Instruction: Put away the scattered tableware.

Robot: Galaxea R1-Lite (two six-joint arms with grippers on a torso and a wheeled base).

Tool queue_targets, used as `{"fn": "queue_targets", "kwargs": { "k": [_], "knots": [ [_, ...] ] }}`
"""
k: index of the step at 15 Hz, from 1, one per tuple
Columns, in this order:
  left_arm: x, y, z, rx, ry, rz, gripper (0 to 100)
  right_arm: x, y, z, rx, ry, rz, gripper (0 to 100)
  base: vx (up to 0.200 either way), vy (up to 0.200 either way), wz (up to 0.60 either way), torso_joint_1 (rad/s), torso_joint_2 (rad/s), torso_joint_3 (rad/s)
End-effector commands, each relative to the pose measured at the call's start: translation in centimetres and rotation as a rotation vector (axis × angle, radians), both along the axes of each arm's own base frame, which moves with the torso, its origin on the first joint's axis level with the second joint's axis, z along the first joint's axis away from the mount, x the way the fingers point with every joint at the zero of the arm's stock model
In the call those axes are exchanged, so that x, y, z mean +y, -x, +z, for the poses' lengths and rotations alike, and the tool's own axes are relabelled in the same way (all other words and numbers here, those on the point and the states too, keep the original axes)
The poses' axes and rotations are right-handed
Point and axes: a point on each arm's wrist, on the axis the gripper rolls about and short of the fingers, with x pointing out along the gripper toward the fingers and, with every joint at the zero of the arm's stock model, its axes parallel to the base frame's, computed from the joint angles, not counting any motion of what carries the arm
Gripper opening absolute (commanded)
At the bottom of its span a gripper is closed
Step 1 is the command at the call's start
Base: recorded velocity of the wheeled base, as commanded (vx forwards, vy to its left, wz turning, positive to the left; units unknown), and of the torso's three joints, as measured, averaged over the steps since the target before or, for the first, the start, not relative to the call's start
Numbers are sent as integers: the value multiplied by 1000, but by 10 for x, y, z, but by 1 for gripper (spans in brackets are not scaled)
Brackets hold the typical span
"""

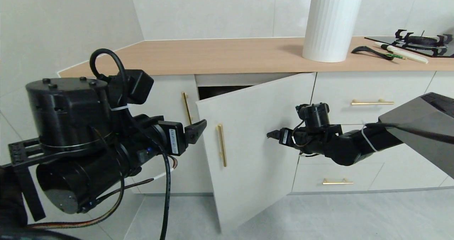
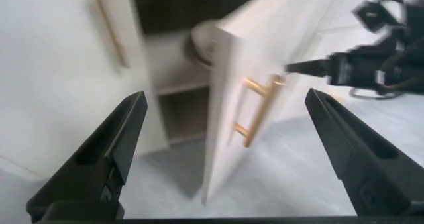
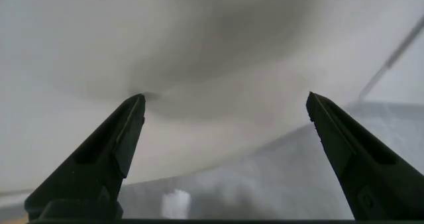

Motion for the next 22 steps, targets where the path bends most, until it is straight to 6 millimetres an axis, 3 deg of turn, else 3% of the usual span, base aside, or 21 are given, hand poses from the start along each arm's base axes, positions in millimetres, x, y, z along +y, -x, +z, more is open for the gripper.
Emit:
{"fn": "queue_targets", "kwargs": {
  "k": [1,4,22],
  "knots": [
    [6,7,9,-35,3,14,100,3,-6,-7,4,-6,-22,100,0,0,0,0,0,0],
    [7,9,10,-42,-1,12,100,9,-24,-8,-54,-70,-133,100,0,0,0,0,0,0],
    [4,6,5,-25,-10,11,100,7,-61,-6,-237,-91,-336,100,0,0,0,0,0,0]
  ]
}}
